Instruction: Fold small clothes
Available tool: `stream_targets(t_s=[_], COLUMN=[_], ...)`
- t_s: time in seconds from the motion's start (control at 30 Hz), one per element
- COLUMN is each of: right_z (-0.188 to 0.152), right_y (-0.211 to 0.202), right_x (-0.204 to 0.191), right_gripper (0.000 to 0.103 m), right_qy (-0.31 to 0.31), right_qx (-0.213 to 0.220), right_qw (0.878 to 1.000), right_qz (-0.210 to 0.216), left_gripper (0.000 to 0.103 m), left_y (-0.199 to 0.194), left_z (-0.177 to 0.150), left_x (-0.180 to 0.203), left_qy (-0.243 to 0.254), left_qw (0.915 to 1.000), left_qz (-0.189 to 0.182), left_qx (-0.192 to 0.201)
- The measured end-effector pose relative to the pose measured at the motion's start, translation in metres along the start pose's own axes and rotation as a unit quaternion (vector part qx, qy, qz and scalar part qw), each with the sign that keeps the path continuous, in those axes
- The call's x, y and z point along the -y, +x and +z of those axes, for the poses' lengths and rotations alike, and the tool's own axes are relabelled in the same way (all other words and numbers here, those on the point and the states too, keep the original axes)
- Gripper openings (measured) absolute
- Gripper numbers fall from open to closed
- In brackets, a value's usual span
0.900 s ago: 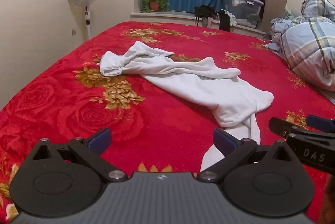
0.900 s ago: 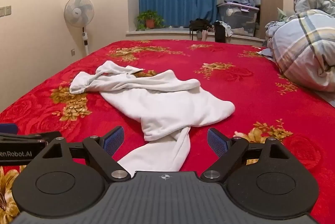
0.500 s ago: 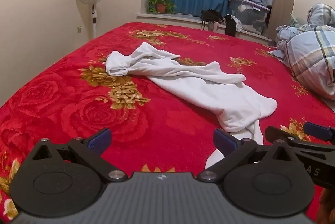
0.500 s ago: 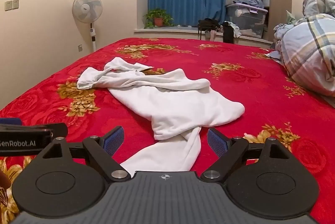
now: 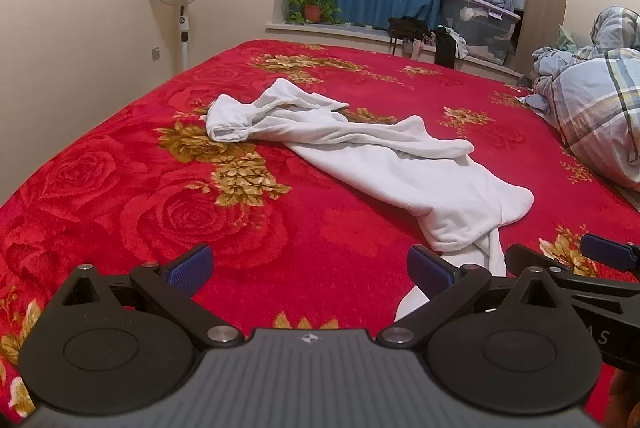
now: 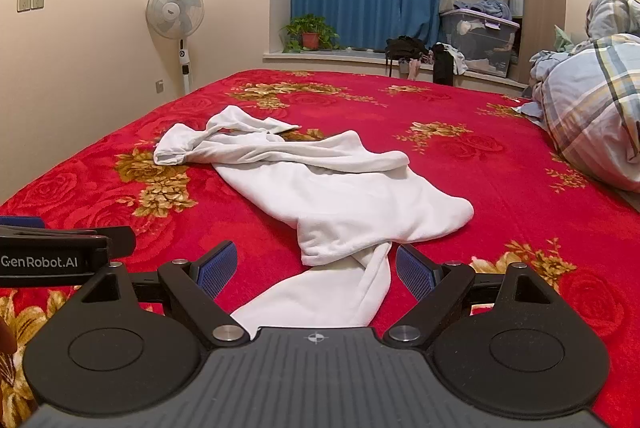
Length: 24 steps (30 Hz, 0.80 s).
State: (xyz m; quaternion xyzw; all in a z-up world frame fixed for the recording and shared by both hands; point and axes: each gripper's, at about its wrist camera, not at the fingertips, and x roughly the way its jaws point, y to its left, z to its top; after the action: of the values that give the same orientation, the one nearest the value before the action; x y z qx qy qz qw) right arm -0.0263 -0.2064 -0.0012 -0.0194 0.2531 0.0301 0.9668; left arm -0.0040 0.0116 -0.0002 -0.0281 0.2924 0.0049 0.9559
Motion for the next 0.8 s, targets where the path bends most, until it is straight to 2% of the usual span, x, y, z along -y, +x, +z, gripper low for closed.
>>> stream_targets(t_s=[0.8], right_z=[0.0015], right_y=[-0.0011], right_x=[-0.0016], right_gripper=[0.087], right_qy=[0.000], right_qx=[0.001], right_qw=[1.000], right_qz=[0.001], left_gripper=[0.103], left_y=[0.0009], left_z=[0.0009], left_x=[-0.0011], left_qy=[0.000], left_qw=[1.0000], left_qz=[0.000], left_qx=[-0.001])
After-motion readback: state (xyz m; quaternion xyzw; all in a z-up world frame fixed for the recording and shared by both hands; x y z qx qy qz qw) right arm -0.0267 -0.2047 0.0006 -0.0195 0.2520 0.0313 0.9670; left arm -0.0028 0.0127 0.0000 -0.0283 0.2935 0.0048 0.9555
